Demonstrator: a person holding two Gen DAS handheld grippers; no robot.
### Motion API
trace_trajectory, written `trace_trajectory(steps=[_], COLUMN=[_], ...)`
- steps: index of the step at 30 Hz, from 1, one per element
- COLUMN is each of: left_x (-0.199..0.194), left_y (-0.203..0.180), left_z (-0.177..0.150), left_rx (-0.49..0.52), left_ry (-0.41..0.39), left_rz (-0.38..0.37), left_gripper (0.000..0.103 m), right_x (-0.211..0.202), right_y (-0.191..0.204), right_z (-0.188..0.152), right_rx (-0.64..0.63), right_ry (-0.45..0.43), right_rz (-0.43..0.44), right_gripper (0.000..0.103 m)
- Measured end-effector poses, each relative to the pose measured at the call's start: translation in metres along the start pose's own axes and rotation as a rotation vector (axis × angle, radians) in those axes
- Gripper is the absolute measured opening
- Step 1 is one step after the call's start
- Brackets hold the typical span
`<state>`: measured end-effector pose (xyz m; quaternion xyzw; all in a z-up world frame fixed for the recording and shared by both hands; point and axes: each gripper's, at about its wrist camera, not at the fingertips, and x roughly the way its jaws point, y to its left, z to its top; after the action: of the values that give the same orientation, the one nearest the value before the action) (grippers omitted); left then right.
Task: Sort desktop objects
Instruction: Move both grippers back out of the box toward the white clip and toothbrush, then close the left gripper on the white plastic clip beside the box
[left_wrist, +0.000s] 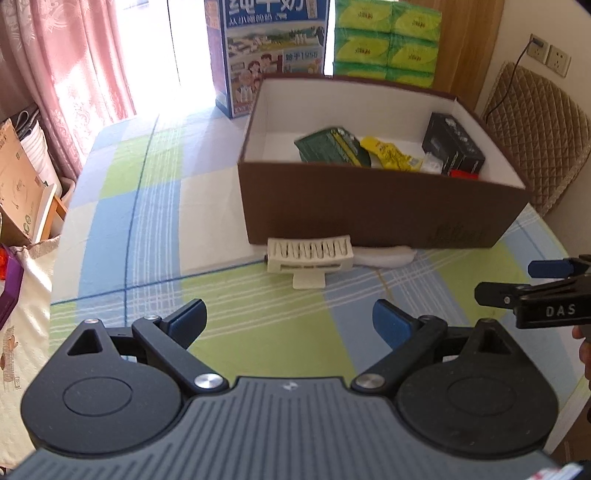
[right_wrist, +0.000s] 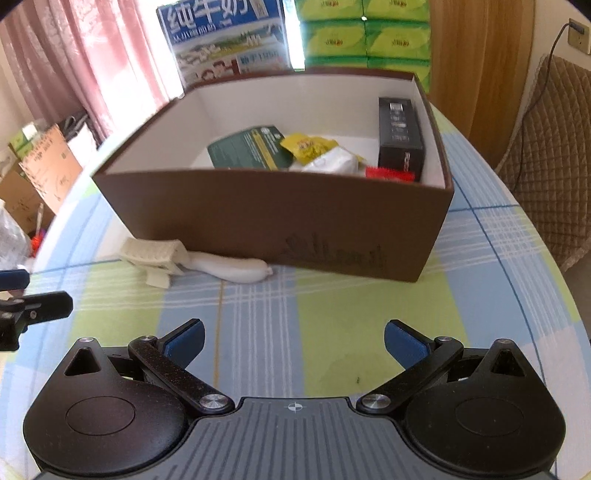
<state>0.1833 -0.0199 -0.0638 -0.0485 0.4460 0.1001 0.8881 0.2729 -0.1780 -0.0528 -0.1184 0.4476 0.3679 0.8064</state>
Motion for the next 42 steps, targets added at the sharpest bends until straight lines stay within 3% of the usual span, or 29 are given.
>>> trace_trajectory(steps=[8, 12, 17, 20, 35, 37, 42], left_x=[0.033, 0.049, 0.068, 0.076, 0.111, 0.113, 0.109], left_y=[-0.008, -0.014, -0.019, -0.021, -0.023, -0.023, -0.017], left_z=[0.002, 0.005, 0.009, 0.013, 0.031, 0.031, 0.027], left_rx=[-0.024, -0.017, 0.010, 0.016, 0.004, 0.009, 0.040], left_ry=[0.014, 0.006, 0.007, 0.000, -0.009, -0.014, -0.019], left_rz=[-0.027, -0.025, -0.029, -0.028, -0.002, 0.001, -0.004], left_gripper=[0.095, 0.095, 0.095, 0.095, 0.094, 0.084, 0.083], right_x=[0.019, 0.030, 0.044, 0.050, 0.063, 0.064, 0.065], right_y=[0.002, 0.002, -0.002, -0.005, -0.021, -0.022, -0.020], right_z=[0.002, 0.007, 0.008, 0.008, 0.013, 0.013, 0.014], right_rx=[0.012, 0.002, -0.003, -0.001, 0.015, 0.015, -0.011], right_ry=[-0.017, -0.025, -0.014, -0.004, 0.029, 0.035, 0.035], right_rz=[-0.011, -0.007, 0.006, 0.010, 0.011, 0.016, 0.051], right_gripper=[0.097, 0.078, 0.045, 0.033, 0.031, 0.031, 0.034])
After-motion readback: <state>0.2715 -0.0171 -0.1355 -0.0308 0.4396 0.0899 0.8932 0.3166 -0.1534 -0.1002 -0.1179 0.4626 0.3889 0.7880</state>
